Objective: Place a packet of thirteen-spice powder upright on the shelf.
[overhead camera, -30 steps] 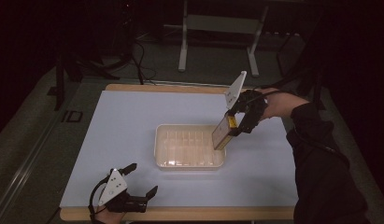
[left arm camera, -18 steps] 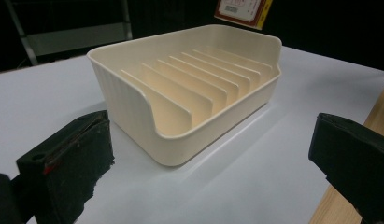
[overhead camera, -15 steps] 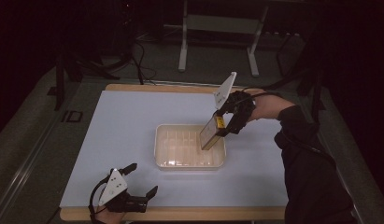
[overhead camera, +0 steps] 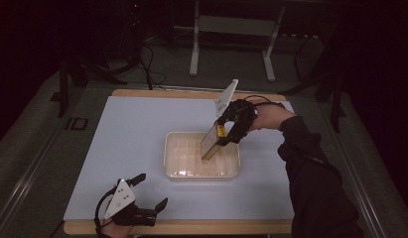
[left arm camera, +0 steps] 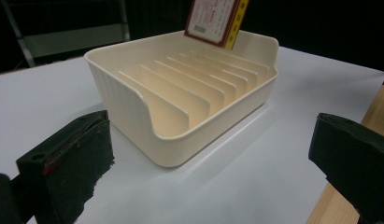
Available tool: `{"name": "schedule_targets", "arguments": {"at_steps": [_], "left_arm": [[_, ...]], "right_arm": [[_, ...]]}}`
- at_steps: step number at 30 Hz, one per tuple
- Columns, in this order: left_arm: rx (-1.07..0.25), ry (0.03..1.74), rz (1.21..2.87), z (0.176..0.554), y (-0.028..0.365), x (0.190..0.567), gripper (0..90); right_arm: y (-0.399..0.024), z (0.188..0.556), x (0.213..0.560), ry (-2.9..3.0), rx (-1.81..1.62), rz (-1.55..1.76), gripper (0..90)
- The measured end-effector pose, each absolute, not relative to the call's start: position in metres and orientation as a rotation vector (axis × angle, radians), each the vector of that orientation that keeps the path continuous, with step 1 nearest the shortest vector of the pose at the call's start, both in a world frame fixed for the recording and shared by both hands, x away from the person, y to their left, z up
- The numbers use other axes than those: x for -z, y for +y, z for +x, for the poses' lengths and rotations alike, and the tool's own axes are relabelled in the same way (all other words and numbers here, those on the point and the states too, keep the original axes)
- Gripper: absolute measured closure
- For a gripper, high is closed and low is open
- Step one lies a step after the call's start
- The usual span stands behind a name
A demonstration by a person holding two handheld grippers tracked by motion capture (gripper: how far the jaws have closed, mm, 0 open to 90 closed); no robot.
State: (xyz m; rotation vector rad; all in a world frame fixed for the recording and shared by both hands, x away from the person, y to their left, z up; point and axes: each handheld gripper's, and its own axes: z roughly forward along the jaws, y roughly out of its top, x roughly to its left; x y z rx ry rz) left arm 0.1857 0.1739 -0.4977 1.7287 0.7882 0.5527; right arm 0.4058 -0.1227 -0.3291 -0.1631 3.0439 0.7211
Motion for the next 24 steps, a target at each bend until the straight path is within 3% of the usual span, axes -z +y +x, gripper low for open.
{"name": "schedule_targets", "arguments": {"at_steps": [24], "left_arm": [[-0.551,0.784,1.732,0.186,0.174,0.498,0.0]], "right_arm": [[-0.117,0.417,0.357,3.070,-0.637,-0.106,31.8]]}}
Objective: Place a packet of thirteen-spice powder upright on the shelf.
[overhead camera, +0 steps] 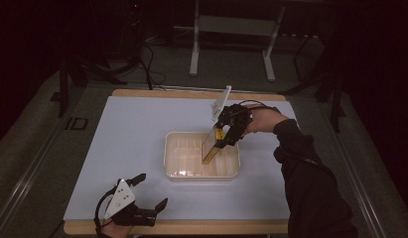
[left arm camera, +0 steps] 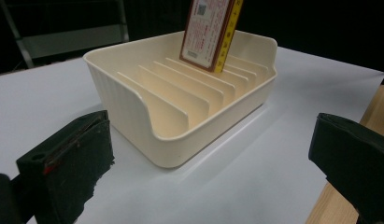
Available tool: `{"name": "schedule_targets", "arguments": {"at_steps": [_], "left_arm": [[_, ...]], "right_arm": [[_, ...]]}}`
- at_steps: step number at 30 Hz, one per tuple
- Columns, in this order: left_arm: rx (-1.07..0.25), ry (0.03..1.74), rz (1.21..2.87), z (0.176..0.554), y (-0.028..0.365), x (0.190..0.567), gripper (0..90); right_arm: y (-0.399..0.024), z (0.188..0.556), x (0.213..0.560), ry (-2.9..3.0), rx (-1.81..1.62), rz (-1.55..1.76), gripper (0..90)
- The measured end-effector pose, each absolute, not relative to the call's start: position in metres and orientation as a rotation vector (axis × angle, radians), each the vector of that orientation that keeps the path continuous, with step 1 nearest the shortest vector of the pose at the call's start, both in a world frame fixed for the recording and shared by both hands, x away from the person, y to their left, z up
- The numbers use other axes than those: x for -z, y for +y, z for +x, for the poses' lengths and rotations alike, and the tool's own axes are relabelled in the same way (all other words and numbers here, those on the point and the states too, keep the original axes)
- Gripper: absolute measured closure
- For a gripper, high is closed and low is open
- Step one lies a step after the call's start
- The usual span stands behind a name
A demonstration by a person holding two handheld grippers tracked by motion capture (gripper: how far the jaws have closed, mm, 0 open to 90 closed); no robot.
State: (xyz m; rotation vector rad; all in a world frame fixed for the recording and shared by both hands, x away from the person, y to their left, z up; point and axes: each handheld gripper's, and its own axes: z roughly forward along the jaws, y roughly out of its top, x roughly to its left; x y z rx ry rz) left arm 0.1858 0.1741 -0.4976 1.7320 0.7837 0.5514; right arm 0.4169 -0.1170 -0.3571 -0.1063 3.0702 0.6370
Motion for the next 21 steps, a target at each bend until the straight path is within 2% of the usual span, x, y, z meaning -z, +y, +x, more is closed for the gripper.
{"name": "schedule_targets", "arguments": {"at_steps": [21], "left_arm": [[-0.551,0.781,1.736,0.186,0.174,0.498,0.0]], "right_arm": [[-0.105,0.419,0.374,3.097,-0.619,-0.088,31.8]]}}
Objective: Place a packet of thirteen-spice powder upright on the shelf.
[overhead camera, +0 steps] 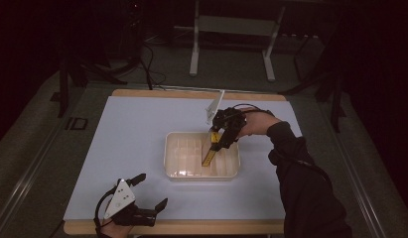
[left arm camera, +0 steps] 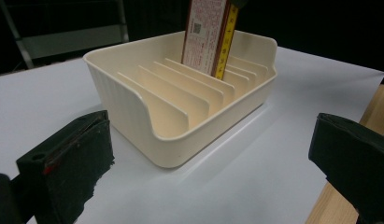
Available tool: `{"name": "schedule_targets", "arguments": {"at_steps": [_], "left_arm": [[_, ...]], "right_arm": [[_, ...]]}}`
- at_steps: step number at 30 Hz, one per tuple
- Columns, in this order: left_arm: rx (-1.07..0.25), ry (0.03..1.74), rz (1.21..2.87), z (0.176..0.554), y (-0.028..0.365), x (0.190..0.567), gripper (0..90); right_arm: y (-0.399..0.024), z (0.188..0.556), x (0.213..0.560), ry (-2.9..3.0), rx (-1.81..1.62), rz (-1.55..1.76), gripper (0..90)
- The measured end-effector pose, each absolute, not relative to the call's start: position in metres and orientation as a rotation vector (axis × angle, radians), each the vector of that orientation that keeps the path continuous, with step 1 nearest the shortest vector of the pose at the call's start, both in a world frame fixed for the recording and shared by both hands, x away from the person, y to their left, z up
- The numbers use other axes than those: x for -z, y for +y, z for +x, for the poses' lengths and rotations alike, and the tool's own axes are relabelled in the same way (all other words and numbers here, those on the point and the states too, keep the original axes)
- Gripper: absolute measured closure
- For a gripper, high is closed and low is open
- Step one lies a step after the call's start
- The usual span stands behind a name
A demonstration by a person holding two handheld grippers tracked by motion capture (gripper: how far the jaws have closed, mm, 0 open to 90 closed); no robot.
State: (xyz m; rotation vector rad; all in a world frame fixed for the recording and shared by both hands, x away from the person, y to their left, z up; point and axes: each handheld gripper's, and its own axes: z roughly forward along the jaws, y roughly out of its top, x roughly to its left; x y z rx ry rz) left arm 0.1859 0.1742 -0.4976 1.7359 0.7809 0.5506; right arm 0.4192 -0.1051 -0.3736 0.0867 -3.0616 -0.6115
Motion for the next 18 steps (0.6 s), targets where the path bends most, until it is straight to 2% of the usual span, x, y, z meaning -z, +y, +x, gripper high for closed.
{"name": "schedule_targets", "arguments": {"at_steps": [18], "left_arm": [[-0.549,0.779,1.739,0.186,0.175,0.497,0.0]], "right_arm": [[-0.089,0.421,0.391,-3.057,0.577,0.094,31.8]]}}
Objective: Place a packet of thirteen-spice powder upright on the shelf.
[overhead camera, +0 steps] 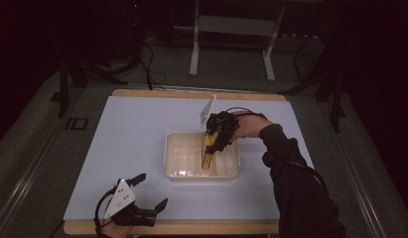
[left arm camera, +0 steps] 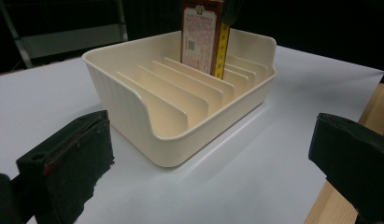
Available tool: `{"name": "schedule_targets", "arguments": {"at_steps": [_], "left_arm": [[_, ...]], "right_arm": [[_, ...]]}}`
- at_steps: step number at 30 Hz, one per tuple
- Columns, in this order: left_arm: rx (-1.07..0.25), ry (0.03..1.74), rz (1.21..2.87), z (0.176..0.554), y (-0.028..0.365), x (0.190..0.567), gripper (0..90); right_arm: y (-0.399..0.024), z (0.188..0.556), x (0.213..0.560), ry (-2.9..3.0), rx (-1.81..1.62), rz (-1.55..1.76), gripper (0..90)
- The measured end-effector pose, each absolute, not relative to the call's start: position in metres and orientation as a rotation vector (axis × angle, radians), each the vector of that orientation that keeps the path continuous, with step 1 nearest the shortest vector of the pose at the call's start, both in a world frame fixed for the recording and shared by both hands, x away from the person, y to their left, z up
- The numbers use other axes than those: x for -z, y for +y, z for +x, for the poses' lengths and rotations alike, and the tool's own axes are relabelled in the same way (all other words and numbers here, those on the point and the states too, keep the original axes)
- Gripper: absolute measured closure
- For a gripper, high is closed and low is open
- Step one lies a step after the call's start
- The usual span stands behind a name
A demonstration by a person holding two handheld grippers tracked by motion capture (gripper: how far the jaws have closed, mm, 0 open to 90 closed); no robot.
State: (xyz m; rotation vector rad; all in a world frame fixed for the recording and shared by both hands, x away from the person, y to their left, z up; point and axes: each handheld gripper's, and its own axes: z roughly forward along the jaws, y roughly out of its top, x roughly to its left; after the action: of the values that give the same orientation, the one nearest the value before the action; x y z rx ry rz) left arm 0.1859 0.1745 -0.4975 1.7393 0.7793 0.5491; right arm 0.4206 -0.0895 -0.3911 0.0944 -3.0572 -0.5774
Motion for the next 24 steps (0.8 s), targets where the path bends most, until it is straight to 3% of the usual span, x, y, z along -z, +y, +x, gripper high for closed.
{"name": "schedule_targets", "arguments": {"at_steps": [24], "left_arm": [[-0.543,0.776,1.739,0.187,0.173,0.498,0.0]], "right_arm": [[-0.083,0.423,0.407,-3.043,0.536,0.076,31.7]]}}
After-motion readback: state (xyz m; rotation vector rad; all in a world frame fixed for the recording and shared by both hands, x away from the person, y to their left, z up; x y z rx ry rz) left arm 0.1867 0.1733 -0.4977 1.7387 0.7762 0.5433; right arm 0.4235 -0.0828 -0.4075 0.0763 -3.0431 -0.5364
